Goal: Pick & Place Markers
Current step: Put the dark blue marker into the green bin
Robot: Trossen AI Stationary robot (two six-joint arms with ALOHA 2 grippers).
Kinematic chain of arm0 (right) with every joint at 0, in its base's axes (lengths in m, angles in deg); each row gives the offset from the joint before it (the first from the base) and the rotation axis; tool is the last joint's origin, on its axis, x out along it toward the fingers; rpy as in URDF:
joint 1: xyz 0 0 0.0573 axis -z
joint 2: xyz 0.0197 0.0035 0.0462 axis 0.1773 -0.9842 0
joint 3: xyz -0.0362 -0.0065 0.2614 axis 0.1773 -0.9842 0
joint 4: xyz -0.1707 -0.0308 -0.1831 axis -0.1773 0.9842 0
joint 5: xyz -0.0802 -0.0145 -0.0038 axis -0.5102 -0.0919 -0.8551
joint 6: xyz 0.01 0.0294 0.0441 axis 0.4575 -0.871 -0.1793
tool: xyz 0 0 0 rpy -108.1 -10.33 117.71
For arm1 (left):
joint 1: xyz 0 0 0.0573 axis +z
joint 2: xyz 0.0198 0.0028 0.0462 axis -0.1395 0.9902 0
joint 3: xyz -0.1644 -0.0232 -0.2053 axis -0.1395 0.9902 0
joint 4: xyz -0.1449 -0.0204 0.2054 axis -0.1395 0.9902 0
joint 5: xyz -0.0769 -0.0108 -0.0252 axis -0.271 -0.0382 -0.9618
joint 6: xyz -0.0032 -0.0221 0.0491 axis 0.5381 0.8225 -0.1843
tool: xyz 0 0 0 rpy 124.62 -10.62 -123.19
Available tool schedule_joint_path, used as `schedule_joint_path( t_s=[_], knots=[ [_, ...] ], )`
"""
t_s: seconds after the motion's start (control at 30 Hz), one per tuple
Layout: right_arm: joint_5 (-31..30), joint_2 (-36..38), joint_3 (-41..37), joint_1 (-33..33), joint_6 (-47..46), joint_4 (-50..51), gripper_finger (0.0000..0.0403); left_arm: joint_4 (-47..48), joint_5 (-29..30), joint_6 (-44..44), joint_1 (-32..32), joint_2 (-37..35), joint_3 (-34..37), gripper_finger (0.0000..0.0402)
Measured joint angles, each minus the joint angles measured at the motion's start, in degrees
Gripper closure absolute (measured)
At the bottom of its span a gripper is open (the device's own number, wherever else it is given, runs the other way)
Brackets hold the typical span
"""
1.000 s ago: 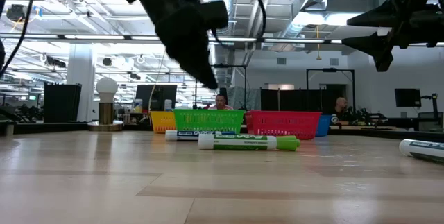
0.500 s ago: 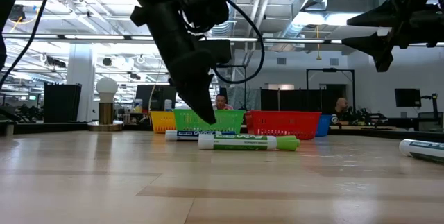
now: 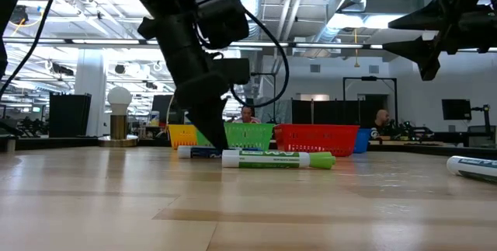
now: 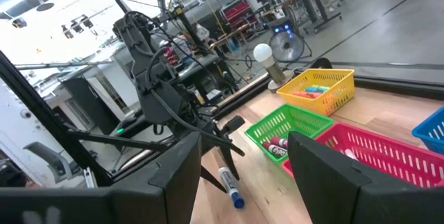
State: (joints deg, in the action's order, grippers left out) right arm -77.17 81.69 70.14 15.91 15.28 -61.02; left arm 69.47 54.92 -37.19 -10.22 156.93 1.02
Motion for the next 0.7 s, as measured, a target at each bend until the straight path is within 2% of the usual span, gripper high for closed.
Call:
schedule_joint_path(
  t_s=[0.13,0.4,0.7],
  knots=[
    [0.01,-0.01,0.0,0.0,-0.02,0.01,0.0198,-0.43,-0.14,0.13,0.0,0.0,1.19,0.0272],
    [0.01,-0.01,0.0,0.0,-0.02,0.01,0.0198,-1.99,-3.01,3.3,-0.07,-0.24,3.09,0.0334],
    [0.03,0.0,0.0,0.0,-0.02,0.01,0.0198,-1.2,-6.76,3.66,-0.16,-3.29,3.5,0.0334]
  ],
)
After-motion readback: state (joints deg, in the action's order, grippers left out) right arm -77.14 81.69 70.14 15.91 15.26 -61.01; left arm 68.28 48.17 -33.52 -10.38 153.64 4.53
